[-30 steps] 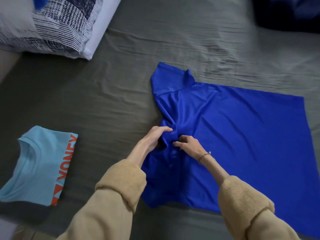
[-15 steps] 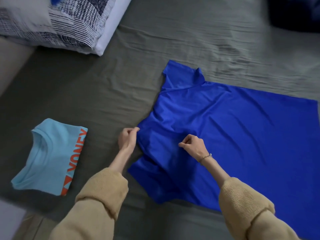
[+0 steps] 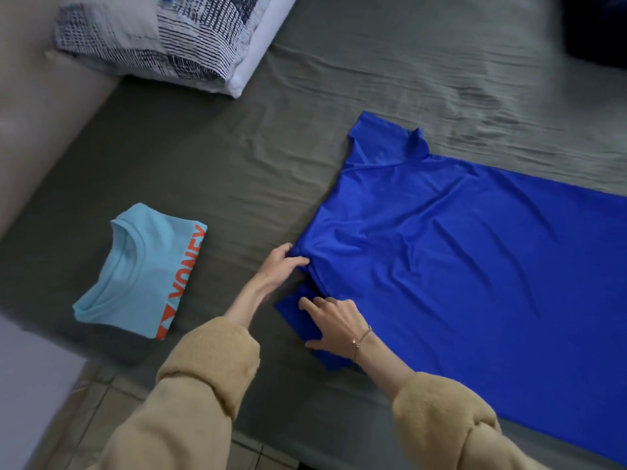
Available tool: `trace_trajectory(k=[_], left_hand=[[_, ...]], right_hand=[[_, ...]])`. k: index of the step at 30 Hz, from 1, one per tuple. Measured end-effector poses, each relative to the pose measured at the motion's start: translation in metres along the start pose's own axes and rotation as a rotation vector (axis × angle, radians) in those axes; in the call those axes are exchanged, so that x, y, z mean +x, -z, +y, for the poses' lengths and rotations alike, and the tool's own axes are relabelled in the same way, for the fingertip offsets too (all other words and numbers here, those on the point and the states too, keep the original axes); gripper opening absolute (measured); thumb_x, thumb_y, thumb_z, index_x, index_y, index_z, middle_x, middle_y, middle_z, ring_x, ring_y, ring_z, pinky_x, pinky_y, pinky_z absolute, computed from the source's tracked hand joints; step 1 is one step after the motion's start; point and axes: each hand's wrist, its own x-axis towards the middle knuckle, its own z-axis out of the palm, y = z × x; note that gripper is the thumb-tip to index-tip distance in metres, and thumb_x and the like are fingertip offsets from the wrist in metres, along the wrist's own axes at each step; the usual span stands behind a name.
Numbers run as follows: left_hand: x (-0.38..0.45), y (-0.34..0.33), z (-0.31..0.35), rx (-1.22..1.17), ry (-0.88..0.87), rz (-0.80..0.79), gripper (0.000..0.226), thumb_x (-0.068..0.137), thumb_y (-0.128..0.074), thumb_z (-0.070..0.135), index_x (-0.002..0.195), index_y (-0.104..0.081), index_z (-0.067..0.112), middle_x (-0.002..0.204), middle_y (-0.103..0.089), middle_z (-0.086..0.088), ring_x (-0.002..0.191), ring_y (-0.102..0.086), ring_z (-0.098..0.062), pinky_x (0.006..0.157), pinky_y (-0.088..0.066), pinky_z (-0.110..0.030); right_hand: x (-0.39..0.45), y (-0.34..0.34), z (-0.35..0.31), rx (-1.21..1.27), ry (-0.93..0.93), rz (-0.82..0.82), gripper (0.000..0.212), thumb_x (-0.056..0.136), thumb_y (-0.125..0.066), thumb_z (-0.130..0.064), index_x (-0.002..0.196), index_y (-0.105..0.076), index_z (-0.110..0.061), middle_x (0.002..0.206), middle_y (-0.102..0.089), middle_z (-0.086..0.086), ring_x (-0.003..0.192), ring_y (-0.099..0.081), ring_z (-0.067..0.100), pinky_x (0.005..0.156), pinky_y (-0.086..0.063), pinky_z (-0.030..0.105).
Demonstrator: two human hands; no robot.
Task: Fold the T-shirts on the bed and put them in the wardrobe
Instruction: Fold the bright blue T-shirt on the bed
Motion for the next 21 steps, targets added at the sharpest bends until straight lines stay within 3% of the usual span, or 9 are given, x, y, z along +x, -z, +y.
trace_trajectory(k=[2, 4, 6, 10, 12, 14, 16, 18, 21], left_hand=[[0.001, 0.000, 0.000, -0.030, -0.029, 0.008, 0.017, 0.085, -0.061, -0.001, 0.088, -0.051, 0.013, 0.087, -0.061, -0.005, 0.081, -0.058, -0.017, 0.076, -0.049, -0.030], [-0.001, 0.000, 0.000, -0.013, -0.062, 0.066, 0.021, 0.086, -0.060, -0.003, 0.095, -0.050, 0.013, 0.088, -0.059, -0.006, 0.076, -0.057, -0.014, 0.072, -0.047, -0.026], [-0.002, 0.002, -0.001, 0.042, -0.074, 0.122, 0.033, 0.085, -0.064, 0.001, 0.114, -0.050, 0.009, 0.097, -0.059, -0.010, 0.081, -0.057, -0.017, 0.077, -0.047, -0.027], [-0.007, 0.008, 0.000, 0.142, -0.069, 0.126, 0.043, 0.087, -0.062, 0.000, 0.127, -0.047, 0.002, 0.114, -0.057, -0.015, 0.087, -0.057, -0.016, 0.074, -0.046, -0.022], [-0.007, 0.012, -0.002, 0.175, -0.060, 0.146, 0.039, 0.089, -0.060, 0.002, 0.126, -0.048, 0.003, 0.123, -0.053, -0.018, 0.069, -0.058, -0.011, 0.061, -0.049, -0.019], [-0.008, 0.015, -0.008, 0.208, -0.016, 0.195, 0.037, 0.089, -0.063, 0.011, 0.123, -0.051, 0.007, 0.124, -0.054, -0.018, 0.069, -0.061, -0.013, 0.068, -0.053, -0.026], [-0.011, 0.015, -0.015, 0.269, 0.055, 0.171, 0.045, 0.085, -0.070, 0.025, 0.122, -0.050, 0.009, 0.120, -0.058, -0.012, 0.096, -0.061, -0.022, 0.089, -0.050, -0.034], [-0.016, 0.014, -0.020, 0.318, 0.109, 0.126, 0.052, 0.082, -0.073, 0.031, 0.122, -0.049, 0.009, 0.112, -0.057, -0.004, 0.105, -0.057, -0.022, 0.090, -0.046, -0.030], [-0.019, 0.014, -0.026, 0.494, 0.082, 0.244, 0.042, 0.085, -0.069, 0.028, 0.120, -0.054, 0.009, 0.113, -0.059, -0.004, 0.107, -0.057, -0.021, 0.091, -0.046, -0.032]], right_hand=[[-0.001, -0.009, -0.004, -0.072, -0.052, 0.038, 0.040, 0.075, -0.073, -0.033, 0.108, -0.056, -0.017, 0.092, -0.063, 0.001, 0.080, -0.064, 0.020, 0.048, -0.019, 0.028], [0.001, -0.013, -0.003, -0.127, -0.088, 0.078, 0.022, 0.072, -0.076, -0.024, 0.086, -0.060, -0.017, 0.076, -0.064, -0.003, 0.064, -0.064, 0.016, 0.044, -0.011, 0.026], [0.002, -0.011, 0.002, 0.026, -0.077, -0.025, 0.011, 0.091, -0.054, -0.020, 0.100, -0.057, -0.013, 0.098, -0.065, 0.003, 0.087, -0.063, 0.023, 0.055, -0.028, 0.028], [-0.001, 0.006, 0.007, 0.554, 0.016, -0.408, 0.018, 0.089, -0.061, -0.019, 0.105, -0.063, -0.010, 0.097, -0.059, 0.001, 0.089, -0.053, 0.016, 0.073, -0.039, 0.026], [-0.006, 0.009, 0.002, 0.645, 0.097, -0.604, 0.020, 0.086, -0.064, -0.013, 0.105, -0.066, -0.005, 0.097, -0.058, 0.000, 0.086, -0.052, 0.011, 0.080, -0.041, 0.022], [-0.009, 0.008, -0.002, 0.665, 0.101, -0.721, 0.020, 0.087, -0.062, -0.009, 0.106, -0.066, -0.003, 0.099, -0.063, 0.005, 0.081, -0.055, 0.006, 0.078, -0.041, 0.014], [-0.011, 0.007, -0.005, 0.723, 0.058, -0.679, 0.020, 0.088, -0.062, -0.013, 0.107, -0.066, -0.006, 0.102, -0.067, 0.008, 0.084, -0.060, 0.010, 0.076, -0.042, 0.012], [-0.012, 0.004, -0.006, 0.704, 0.011, -0.580, 0.030, 0.084, -0.068, -0.027, 0.109, -0.062, -0.011, 0.101, -0.068, 0.005, 0.090, -0.061, 0.017, 0.078, -0.045, 0.021], [-0.015, 0.000, -0.016, 0.239, 0.087, -0.578, 0.060, 0.072, -0.074, -0.049, 0.117, -0.050, -0.017, 0.101, -0.065, 0.003, 0.085, -0.055, 0.019, 0.071, -0.044, 0.031]])
